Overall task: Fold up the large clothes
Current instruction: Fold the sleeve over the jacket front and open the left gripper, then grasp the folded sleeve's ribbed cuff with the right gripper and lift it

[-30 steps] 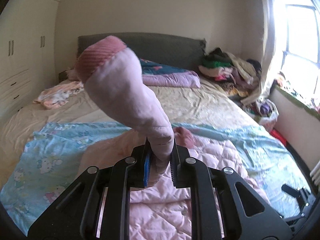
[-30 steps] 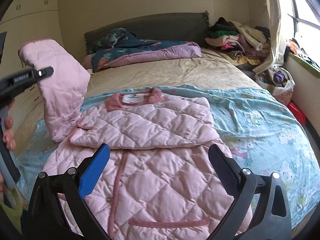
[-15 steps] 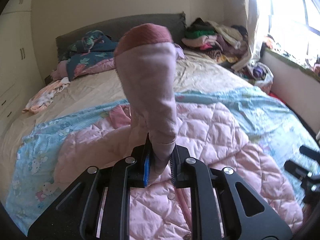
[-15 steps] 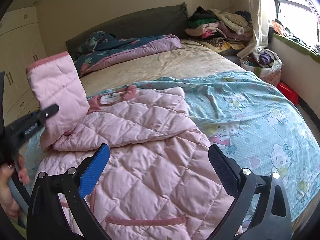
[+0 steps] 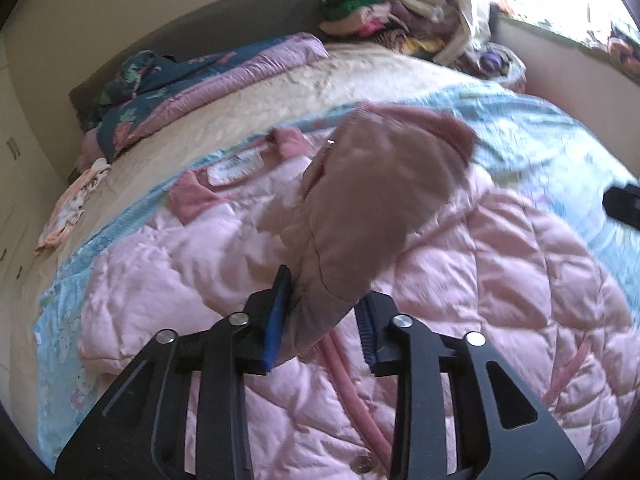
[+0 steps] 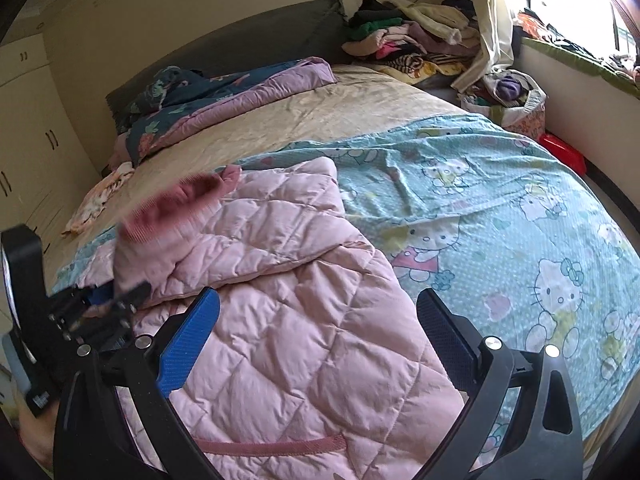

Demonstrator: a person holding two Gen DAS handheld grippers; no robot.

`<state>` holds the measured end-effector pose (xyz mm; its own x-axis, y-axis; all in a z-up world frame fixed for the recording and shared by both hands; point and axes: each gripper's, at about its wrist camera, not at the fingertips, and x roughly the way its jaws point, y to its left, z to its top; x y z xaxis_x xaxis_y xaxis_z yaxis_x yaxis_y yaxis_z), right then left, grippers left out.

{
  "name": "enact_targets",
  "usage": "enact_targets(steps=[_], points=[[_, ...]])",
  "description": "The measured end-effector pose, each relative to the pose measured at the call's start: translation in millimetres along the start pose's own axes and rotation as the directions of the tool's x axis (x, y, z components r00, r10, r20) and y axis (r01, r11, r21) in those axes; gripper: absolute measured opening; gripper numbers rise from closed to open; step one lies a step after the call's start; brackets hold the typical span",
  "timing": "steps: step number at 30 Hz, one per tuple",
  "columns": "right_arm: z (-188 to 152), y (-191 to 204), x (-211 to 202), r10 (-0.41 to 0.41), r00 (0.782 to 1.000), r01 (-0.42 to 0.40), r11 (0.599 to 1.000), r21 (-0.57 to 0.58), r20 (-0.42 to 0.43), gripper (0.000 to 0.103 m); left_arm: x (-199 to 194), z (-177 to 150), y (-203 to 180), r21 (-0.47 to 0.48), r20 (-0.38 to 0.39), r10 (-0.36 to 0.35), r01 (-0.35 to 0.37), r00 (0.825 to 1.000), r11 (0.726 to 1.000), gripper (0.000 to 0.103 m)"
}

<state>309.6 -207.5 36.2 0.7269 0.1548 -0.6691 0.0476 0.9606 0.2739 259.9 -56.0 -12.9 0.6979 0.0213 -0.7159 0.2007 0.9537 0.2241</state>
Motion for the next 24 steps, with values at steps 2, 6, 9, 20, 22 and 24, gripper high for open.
enact_targets(steps=[2, 6, 9, 20, 22, 24], points=[[-1, -3, 3, -0.003, 1.000, 0.003, 1.000, 0.007, -0.006, 0.098, 5, -5, -6, 0.019, -0.029, -0.028, 0.029, 0.999, 0.999, 0.054], [-2, -6, 8, -0.002, 1.000, 0.003, 1.000, 0.015, -0.018, 0.098, 5, -16, -17, 0.076, -0.067, -0.057, 0.063, 0.996, 0.995, 0.071], [-3, -4, 13, 0.013, 0.999, -0.012, 1.000, 0.020, -0.033, 0.098, -2, -22, -13, 0.063, -0.081, -0.132, 0.137, 0.988, 0.989, 0.084], [-7, 43, 48, 0.139, 0.982, -0.142, 0.990, -0.009, -0.131, 0.098, -25, -19, 103, -0.211, -0.018, -0.085, 0.080, 0.996, 0.974, 0.094], [-8, 54, 58, 0.164, 0.975, -0.167, 0.986, -0.011, -0.153, 0.098, -26, -19, 123, -0.256, -0.012, -0.066, 0.060, 0.998, 0.965, 0.093], [-10, 64, 71, 0.179, 0.966, -0.184, 0.983, -0.006, -0.185, 0.098, -27, -21, 148, -0.312, -0.008, -0.045, 0.040, 0.999, 0.949, 0.093]])
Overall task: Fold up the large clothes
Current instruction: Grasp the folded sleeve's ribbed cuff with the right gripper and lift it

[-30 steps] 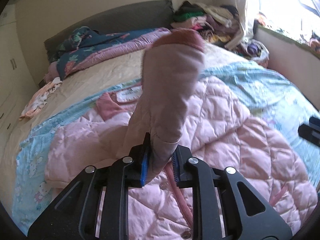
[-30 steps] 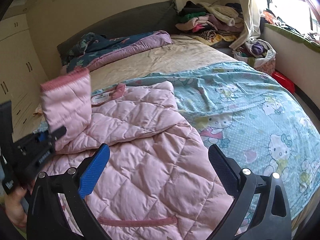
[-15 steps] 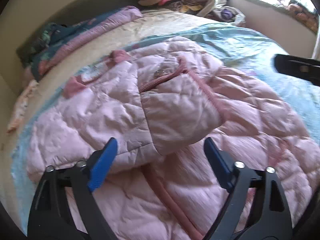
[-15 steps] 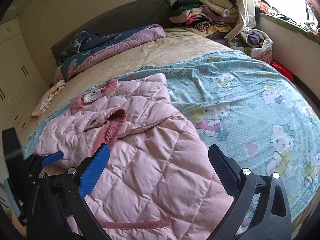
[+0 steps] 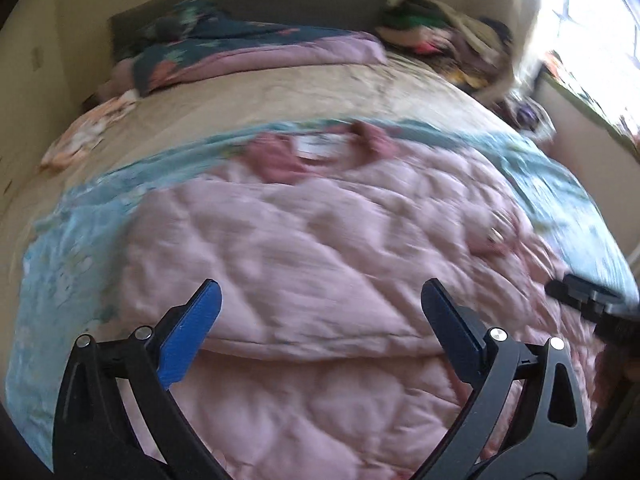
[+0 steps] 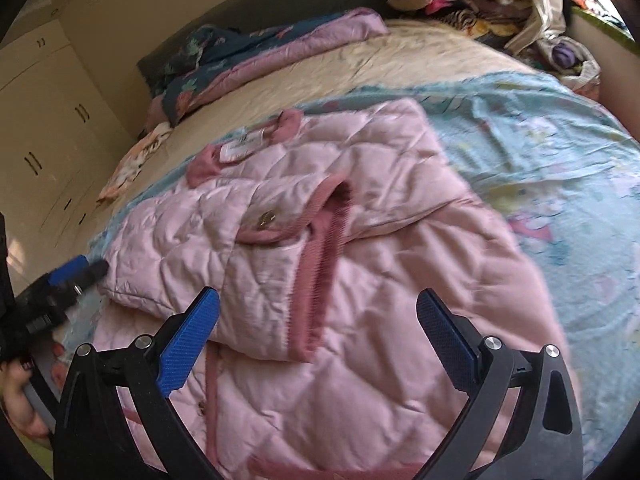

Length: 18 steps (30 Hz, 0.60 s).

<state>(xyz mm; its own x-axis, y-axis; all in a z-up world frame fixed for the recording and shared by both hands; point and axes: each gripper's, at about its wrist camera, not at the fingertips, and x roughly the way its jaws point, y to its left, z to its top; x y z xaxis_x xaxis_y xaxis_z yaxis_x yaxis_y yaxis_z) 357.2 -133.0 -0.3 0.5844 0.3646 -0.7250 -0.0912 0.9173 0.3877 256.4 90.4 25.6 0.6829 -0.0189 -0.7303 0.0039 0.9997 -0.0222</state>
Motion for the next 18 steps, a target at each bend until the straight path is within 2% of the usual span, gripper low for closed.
enact_targets(steps=[7, 9, 12, 13, 15, 16, 18], points=[[0, 9, 40, 0.053, 0.995, -0.050, 0.998, 0.050, -0.079, 0.098, -8, 9, 71, -0.158, 0.028, 0.070, -0.065, 0.997, 0.985, 0.094], [-1, 6, 52, 0.073, 0.992, -0.065, 0.994, 0.084, -0.099, 0.092, -10, 10, 85, -0.195, 0.034, 0.075, -0.067, 0.997, 0.978, 0.094], [-3, 2, 58, 0.079, 0.992, -0.069, 0.992, 0.105, -0.098, 0.077, -11, 10, 102, -0.240, 0.042, 0.090, -0.077, 0.995, 0.968, 0.094], [-2, 2, 57, 0.090, 0.992, -0.081, 0.991, 0.104, -0.088, 0.063, -10, 9, 105, -0.249, 0.044, 0.090, -0.076, 0.995, 0.966, 0.093], [-1, 7, 56, 0.117, 0.990, -0.109, 0.990, 0.089, -0.083, 0.047, -9, 8, 114, -0.276, 0.045, 0.091, -0.075, 0.995, 0.958, 0.093], [0, 10, 54, 0.114, 0.990, -0.109, 0.992, 0.071, -0.078, 0.036, -9, 8, 118, -0.288, 0.045, 0.090, -0.074, 0.995, 0.955, 0.093], [7, 24, 44, 0.101, 0.994, -0.101, 0.995, -0.009, -0.052, 0.023, -9, 7, 123, -0.304, 0.047, 0.086, -0.068, 0.995, 0.950, 0.093]])
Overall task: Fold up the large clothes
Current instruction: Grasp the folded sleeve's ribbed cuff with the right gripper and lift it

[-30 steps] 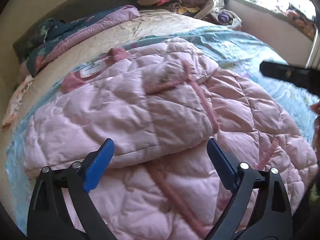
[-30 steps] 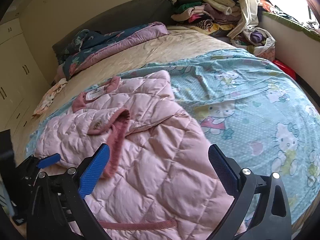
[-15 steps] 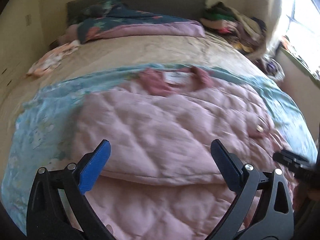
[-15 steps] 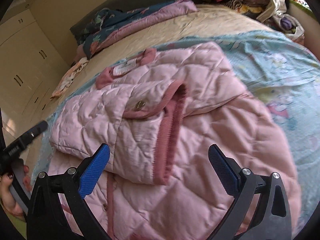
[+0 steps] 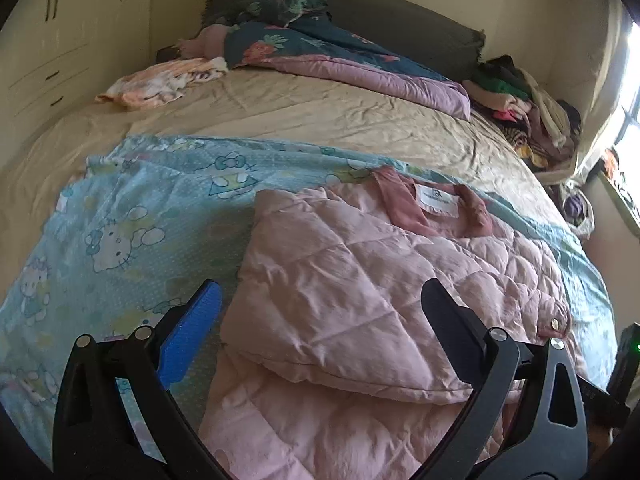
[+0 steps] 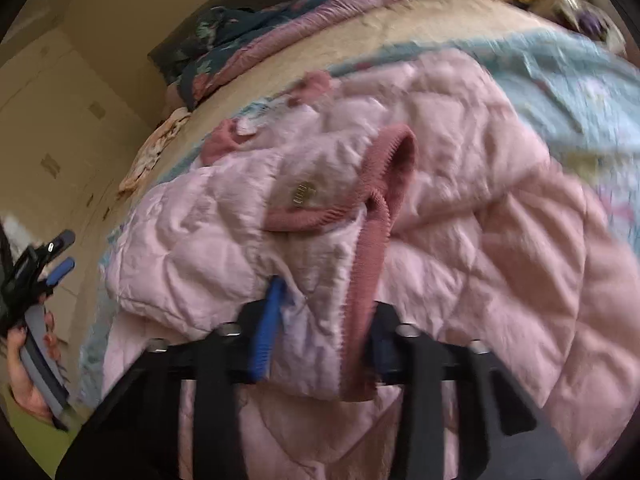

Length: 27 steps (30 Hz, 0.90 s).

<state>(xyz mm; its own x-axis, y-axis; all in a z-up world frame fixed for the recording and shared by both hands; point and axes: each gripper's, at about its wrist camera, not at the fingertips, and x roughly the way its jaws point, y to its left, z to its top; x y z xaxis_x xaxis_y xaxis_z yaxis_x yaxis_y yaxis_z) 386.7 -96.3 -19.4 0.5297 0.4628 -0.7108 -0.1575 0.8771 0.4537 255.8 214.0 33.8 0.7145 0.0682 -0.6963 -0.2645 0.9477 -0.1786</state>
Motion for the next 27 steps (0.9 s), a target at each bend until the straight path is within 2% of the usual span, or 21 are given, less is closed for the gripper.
enact_targets(steps=[2, 6, 9, 13, 18, 27], points=[[9, 15, -13, -0.011, 0.999, 0.015, 0.997, -0.082, 0.045, 0.017, -1, 1, 4, -0.007, 0.005, -0.002, 0.002, 1.000, 1.000, 0.093], [46, 57, -55, 0.013, 0.985, 0.034, 0.964, -0.263, 0.174, 0.014, 0, 5, 11, -0.016, 0.009, 0.009, -0.008, 1.000, 1.000, 0.093], [74, 75, -73, 0.033, 0.974, 0.046, 0.941, -0.336, 0.223, 0.013, 1, 11, 12, -0.034, 0.015, 0.005, -0.005, 1.000, 0.999, 0.093], [102, 90, -75, -0.002, 0.962, 0.124, 0.893, -0.433, 0.272, 0.013, 6, 16, 4, -0.032, 0.014, -0.005, 0.006, 1.000, 0.999, 0.093], [102, 76, -53, -0.060, 0.965, 0.171, 0.881, -0.441, 0.254, 0.013, 20, 16, -16, 0.005, -0.012, -0.025, 0.025, 1.000, 1.000, 0.093], [87, 46, -17, -0.112, 0.976, 0.176, 0.910, -0.374, 0.188, 0.013, 45, 3, -49, 0.078, -0.064, -0.048, 0.053, 0.997, 0.996, 0.094]])
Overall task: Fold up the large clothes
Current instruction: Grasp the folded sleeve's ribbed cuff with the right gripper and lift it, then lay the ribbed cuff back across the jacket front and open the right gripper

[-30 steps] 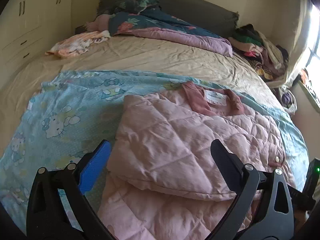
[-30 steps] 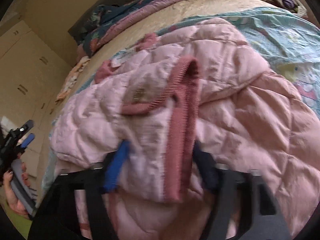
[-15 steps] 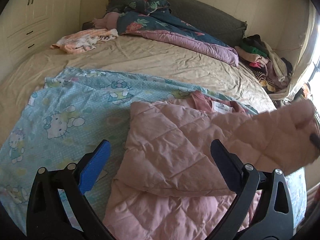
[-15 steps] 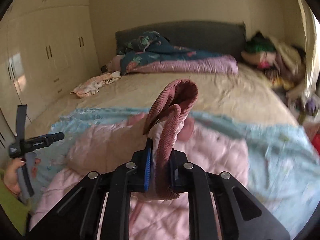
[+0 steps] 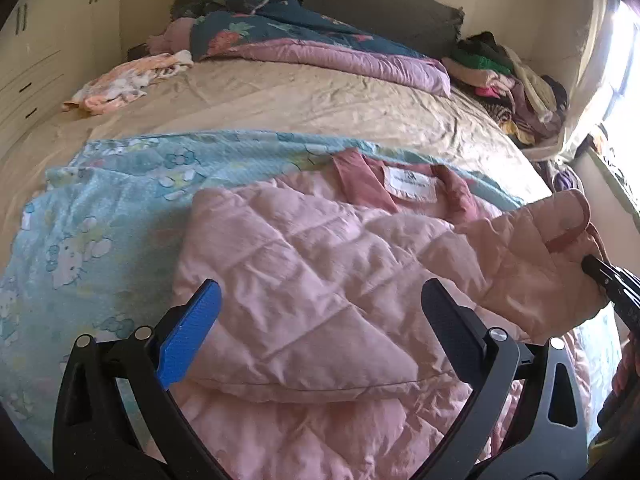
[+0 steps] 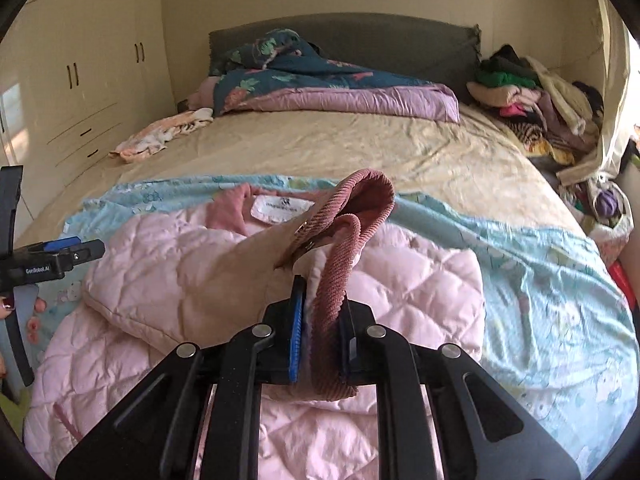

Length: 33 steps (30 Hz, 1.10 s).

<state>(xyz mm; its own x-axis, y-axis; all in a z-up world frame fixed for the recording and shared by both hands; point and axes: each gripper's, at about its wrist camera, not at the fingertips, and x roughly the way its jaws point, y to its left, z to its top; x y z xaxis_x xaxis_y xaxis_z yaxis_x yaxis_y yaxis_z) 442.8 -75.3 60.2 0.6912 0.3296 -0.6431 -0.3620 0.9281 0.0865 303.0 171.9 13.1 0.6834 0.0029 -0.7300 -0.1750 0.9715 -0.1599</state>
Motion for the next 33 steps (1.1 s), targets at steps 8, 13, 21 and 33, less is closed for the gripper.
enact_targets(steps=[8, 13, 21, 33], points=[[-13, -7, 13, -0.001, 0.999, 0.003, 0.999, 0.044, -0.049, 0.014, 17, -11, -20, 0.047, -0.044, -0.027, 0.029, 0.999, 0.998, 0.093], [-18, -9, 17, -0.009, 0.998, 0.011, 0.999, 0.044, -0.066, 0.017, 30, -14, -25, 0.045, -0.080, -0.038, 0.041, 0.996, 0.998, 0.093], [-22, -12, 19, 0.002, 0.996, 0.004, 0.998, 0.064, -0.091, 0.029, 52, -20, -22, 0.052, -0.125, -0.006, 0.012, 0.992, 0.999, 0.093], [-13, -7, 5, -0.034, 0.998, 0.035, 0.999, 0.018, -0.046, 0.054, 78, -27, -10, 0.039, -0.182, 0.008, -0.001, 0.983, 0.999, 0.095]])
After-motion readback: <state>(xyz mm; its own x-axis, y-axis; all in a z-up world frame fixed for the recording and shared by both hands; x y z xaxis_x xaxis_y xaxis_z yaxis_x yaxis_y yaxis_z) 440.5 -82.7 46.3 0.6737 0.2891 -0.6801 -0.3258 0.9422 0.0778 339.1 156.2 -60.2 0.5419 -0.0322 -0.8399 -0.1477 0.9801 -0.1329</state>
